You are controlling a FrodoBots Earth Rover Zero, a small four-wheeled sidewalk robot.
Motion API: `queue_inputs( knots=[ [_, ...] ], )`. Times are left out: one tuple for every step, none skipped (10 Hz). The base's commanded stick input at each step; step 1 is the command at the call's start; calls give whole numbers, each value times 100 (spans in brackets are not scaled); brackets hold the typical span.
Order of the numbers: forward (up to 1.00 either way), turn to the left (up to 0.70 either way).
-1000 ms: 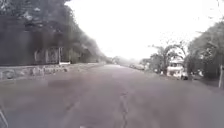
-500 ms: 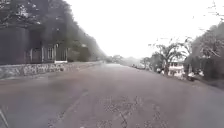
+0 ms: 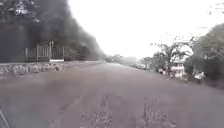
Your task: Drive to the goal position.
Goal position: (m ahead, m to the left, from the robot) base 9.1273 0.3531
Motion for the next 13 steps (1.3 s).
queue_inputs(
  knots=[
    [100, 0],
    [100, 0],
    [100, 0],
    [100, 0],
    [100, 0],
    [100, 0],
    [100, 0],
    [100, 0],
    [100, 0],
    [100, 0],
    [100, 0],
    [100, 0],
    [100, 0]
  ],
)
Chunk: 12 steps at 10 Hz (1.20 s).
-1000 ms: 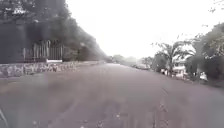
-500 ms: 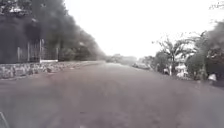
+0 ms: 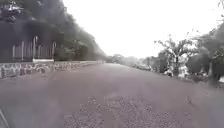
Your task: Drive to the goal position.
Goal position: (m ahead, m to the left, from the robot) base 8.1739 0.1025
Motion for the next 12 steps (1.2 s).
queue_inputs(
  knots=[
    [100, 0],
    [100, 0],
    [100, 0],
    [100, 0],
    [100, 0],
    [100, 0],
    [100, 0],
    [100, 0],
    [100, 0],
    [100, 0],
    [100, 0],
    [100, 0]
  ],
)
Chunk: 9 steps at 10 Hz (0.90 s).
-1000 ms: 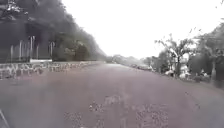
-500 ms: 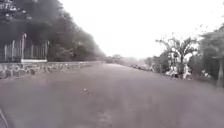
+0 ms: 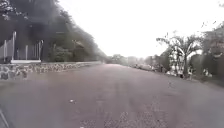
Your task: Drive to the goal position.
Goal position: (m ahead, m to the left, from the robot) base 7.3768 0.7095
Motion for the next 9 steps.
queue_inputs(
  knots=[
    [100, 0],
    [100, 0],
    [100, 0],
    [100, 0],
    [100, 0],
    [100, 0],
    [100, 0],
    [100, 0],
    [100, 0]
  ],
)
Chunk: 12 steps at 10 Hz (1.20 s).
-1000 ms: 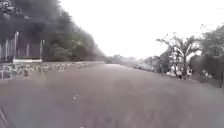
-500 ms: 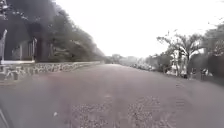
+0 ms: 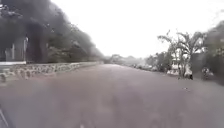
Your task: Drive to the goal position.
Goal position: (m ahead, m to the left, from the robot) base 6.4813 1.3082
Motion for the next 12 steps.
queue_inputs(
  knots=[
    [100, 0],
    [100, 0],
    [100, 0],
    [100, 0],
    [100, 0],
    [100, 0],
    [100, 0],
    [100, 0],
    [100, 0],
    [100, 0],
    [100, 0],
    [100, 0]
  ],
)
